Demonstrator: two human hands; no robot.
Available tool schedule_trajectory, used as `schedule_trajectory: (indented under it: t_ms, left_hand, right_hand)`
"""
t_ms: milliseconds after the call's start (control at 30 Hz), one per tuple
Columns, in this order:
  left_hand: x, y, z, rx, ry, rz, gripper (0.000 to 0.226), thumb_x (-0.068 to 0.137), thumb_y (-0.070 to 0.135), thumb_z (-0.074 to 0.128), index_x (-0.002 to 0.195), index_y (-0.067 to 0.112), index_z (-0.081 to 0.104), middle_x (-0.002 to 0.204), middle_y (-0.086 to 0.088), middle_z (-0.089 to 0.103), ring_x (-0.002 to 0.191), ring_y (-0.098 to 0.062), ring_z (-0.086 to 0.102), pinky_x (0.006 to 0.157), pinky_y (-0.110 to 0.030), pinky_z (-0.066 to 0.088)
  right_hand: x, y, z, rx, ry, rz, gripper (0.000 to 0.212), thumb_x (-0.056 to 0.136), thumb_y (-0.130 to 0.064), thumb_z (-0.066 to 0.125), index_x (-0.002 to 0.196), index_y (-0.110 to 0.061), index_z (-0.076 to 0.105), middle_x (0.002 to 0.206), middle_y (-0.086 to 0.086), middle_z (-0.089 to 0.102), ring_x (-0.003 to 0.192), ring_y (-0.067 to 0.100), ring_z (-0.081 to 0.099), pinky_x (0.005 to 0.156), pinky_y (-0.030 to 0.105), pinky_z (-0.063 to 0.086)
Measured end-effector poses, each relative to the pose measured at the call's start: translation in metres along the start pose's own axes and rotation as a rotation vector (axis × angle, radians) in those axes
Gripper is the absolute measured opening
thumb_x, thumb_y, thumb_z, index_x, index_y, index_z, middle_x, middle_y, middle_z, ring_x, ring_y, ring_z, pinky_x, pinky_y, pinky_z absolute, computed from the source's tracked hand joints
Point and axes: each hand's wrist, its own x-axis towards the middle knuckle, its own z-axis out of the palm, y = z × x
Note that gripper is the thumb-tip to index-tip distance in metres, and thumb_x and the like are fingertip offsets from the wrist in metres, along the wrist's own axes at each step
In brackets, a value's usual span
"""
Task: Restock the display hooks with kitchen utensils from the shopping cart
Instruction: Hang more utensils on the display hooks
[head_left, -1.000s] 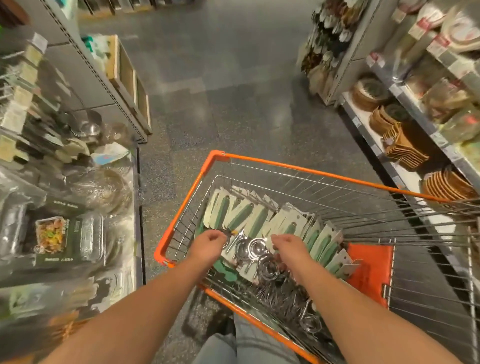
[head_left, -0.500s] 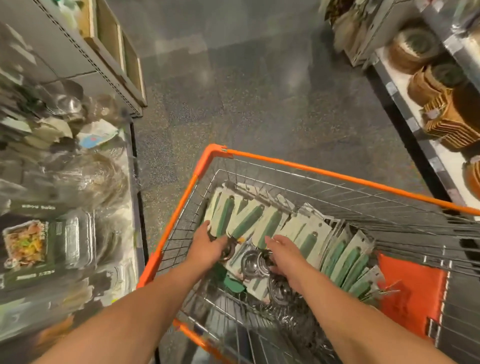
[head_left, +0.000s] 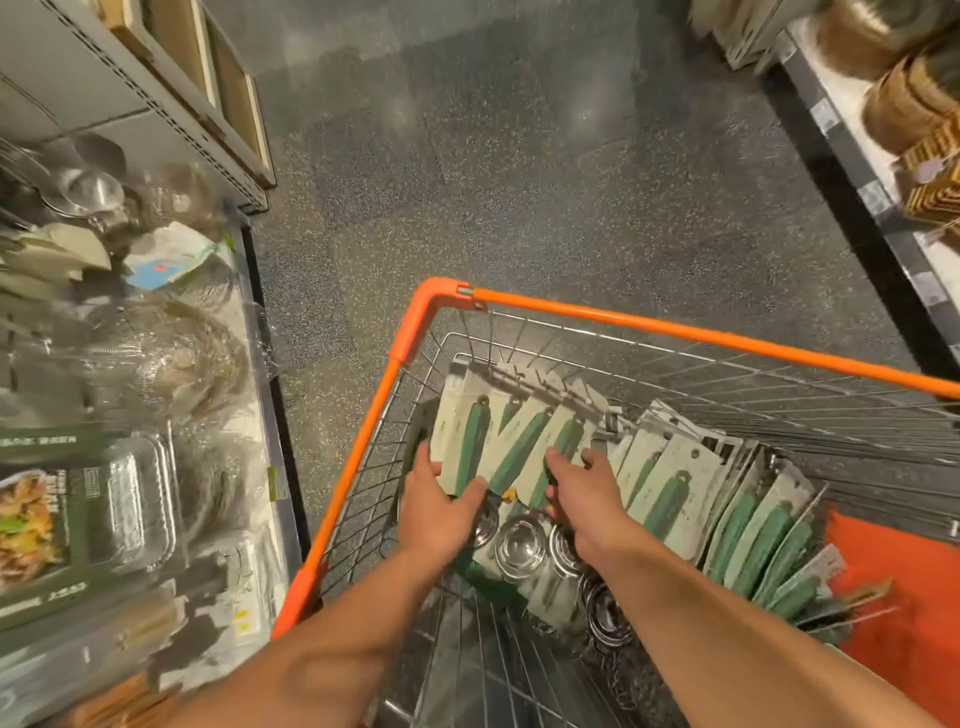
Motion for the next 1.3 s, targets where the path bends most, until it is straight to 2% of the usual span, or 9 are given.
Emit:
schedule_trajectory:
  t_ms: [67, 167, 367, 467, 633, 800, 933, 1133, 1300]
  left_hand:
    - [0.002, -0.001, 0.0, -0.034, 0.02, -0.043, 0.084, 0.088, 0.042, 0.074, 0.156, 0.028, 0.028, 0.117, 0.005, 0.059, 0.104, -0.02, 0.066, 0.095, -0.048, 0.057]
    - [0.003, -0.002, -0.001, -0.005, 0.06, -0.088, 0.069, 0.096, 0.038, 0.07, 0.151, 0.018, 0.036, 0.108, 0.003, 0.058, 0.091, -0.013, 0.063, 0.084, -0.039, 0.053]
    - [0.003, 0.006, -0.006, 0.081, 0.102, -0.027, 0.053, 0.095, 0.046, 0.068, 0.135, 0.016, 0.052, 0.12, -0.008, 0.066, 0.108, -0.026, 0.064, 0.095, -0.043, 0.052]
    - [0.004, 0.007, -0.005, -0.123, 0.032, -0.044, 0.038, 0.096, 0.035, 0.071, 0.121, 0.016, 0.048, 0.111, -0.01, 0.069, 0.085, -0.015, 0.065, 0.076, -0.034, 0.052]
    - [0.008, 0.006, -0.001, -0.216, -0.102, -0.14, 0.046, 0.096, 0.05, 0.068, 0.127, 0.017, 0.057, 0.108, 0.002, 0.072, 0.096, -0.02, 0.071, 0.093, -0.045, 0.059]
    - [0.009, 0.006, 0.002, -0.203, -0.184, -0.113, 0.046, 0.101, 0.058, 0.054, 0.133, 0.025, 0.058, 0.122, 0.009, 0.067, 0.114, -0.016, 0.063, 0.099, -0.035, 0.051]
    - [0.01, 0.006, -0.003, -0.324, -0.192, -0.098, 0.017, 0.106, 0.044, 0.053, 0.118, 0.037, 0.062, 0.111, 0.014, 0.072, 0.098, -0.002, 0.068, 0.075, -0.018, 0.052]
    - [0.009, 0.0, -0.007, -0.351, -0.167, -0.115, 0.063, 0.087, 0.077, 0.054, 0.13, 0.032, 0.067, 0.121, 0.006, 0.074, 0.113, -0.018, 0.07, 0.106, -0.046, 0.052]
    - [0.005, 0.001, -0.01, -0.393, -0.151, -0.128, 0.052, 0.095, 0.068, 0.054, 0.122, 0.028, 0.073, 0.114, 0.005, 0.078, 0.108, -0.018, 0.073, 0.105, -0.047, 0.054]
  right_hand:
    - [0.005, 0.001, 0.006, 0.012, 0.011, 0.016, 0.072, 0.1, -0.037, 0.066, 0.158, -0.019, 0.026, 0.115, 0.013, 0.062, 0.074, 0.017, 0.057, 0.064, 0.032, 0.046]
    - [0.008, 0.002, 0.015, -0.088, -0.013, 0.0, 0.075, 0.094, -0.044, 0.072, 0.153, -0.017, 0.035, 0.116, 0.01, 0.064, 0.086, 0.023, 0.063, 0.082, 0.038, 0.053]
    - [0.005, 0.005, 0.037, -0.24, 0.038, -0.107, 0.052, 0.092, -0.045, 0.074, 0.13, -0.016, 0.051, 0.13, 0.005, 0.058, 0.115, 0.027, 0.06, 0.099, 0.036, 0.049]
    - [0.005, 0.006, 0.044, -0.198, 0.067, -0.095, 0.062, 0.096, -0.044, 0.07, 0.142, -0.011, 0.047, 0.14, 0.009, 0.056, 0.126, 0.031, 0.056, 0.105, 0.039, 0.046]
    - [0.014, 0.002, 0.035, -0.086, -0.003, -0.062, 0.076, 0.1, -0.046, 0.064, 0.159, -0.012, 0.031, 0.16, 0.009, 0.041, 0.144, 0.034, 0.043, 0.117, 0.045, 0.037]
    - [0.018, 0.005, 0.035, -0.047, -0.087, -0.082, 0.09, 0.072, -0.069, 0.069, 0.147, -0.023, 0.05, 0.146, 0.002, 0.058, 0.129, 0.029, 0.059, 0.11, 0.053, 0.047]
    - [0.007, 0.003, 0.052, -0.009, -0.173, -0.106, 0.09, 0.069, -0.068, 0.073, 0.144, -0.026, 0.048, 0.136, 0.001, 0.062, 0.117, 0.026, 0.065, 0.102, 0.051, 0.055]
    - [0.009, 0.001, 0.029, 0.01, -0.187, -0.037, 0.093, 0.09, -0.059, 0.07, 0.162, -0.023, 0.023, 0.163, 0.006, 0.036, 0.146, 0.032, 0.04, 0.12, 0.049, 0.035]
    - [0.019, 0.006, 0.031, -0.013, -0.291, 0.012, 0.127, 0.045, -0.095, 0.075, 0.149, -0.027, 0.048, 0.153, 0.0, 0.053, 0.135, 0.028, 0.055, 0.117, 0.054, 0.039]
